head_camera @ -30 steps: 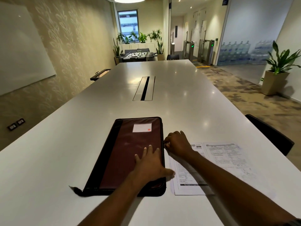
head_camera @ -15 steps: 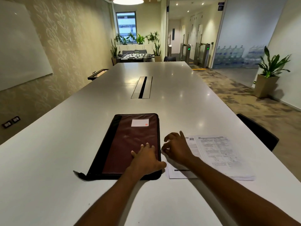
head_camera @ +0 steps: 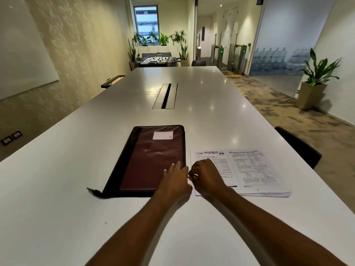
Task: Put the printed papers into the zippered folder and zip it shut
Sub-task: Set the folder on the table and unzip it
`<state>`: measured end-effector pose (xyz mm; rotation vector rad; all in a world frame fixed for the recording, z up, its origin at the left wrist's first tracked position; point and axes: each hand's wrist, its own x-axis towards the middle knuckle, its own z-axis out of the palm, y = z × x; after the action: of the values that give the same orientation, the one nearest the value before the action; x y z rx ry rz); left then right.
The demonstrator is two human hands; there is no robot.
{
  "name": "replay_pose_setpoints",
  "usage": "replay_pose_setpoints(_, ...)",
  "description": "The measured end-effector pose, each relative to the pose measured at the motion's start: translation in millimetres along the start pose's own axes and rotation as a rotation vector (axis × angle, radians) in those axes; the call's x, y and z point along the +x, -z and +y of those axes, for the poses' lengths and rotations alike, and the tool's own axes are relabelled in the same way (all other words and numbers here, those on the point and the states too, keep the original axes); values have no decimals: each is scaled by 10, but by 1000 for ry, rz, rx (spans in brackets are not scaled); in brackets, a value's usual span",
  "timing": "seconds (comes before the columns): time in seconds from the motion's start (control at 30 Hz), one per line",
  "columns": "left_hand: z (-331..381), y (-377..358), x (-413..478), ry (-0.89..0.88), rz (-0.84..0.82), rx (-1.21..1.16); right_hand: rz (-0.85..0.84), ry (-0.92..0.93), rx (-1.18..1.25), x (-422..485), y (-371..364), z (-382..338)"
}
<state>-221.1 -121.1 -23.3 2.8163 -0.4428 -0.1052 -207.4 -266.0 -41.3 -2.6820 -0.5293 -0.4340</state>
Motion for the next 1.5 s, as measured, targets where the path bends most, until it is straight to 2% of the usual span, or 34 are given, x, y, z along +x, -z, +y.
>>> replay_pose_setpoints(0.17,-103,126,-33,-108,-42,-87,-129,162,-108,-121,92,-32)
replay_pose_setpoints(0.3,-72,84,-79,-193,-11,107,-176,151,-24,-208,204,-79)
replay_pose_setpoints(0.43,-66,-61,-108,-227,172,274,-237,-99,292,-186,305,-116)
replay_pose_setpoints(0.6,-83,-102,-151,-302,344,242,-324,-441,459,15,385,-126)
replay_pose_setpoints(0.73,-111,-124,-196,-413,420,294,-213,-662,603,197,389,-52)
replay_pose_setpoints(0.87,-103,-124,-229,-481,474,328,-294,-751,596,307,289,-221)
replay_pose_setpoints(1.0,-87,-90,-270,-542,483,421,-306,-813,525,400,209,-318)
replay_pose_setpoints(1.13,-127,-49,-362,-596,448,491,-341,-927,716,420,167,-338)
replay_pose_setpoints(1.27,-240,47,-537,-646,379,511,-356,-932,812,435,156,-377)
replay_pose_setpoints(1.37,-399,152,-694,-613,336,486,-349,-911,834,425,163,-377)
replay_pose_setpoints(1.5,-608,95,-905,-495,322,423,-253,-867,768,403,120,-332)
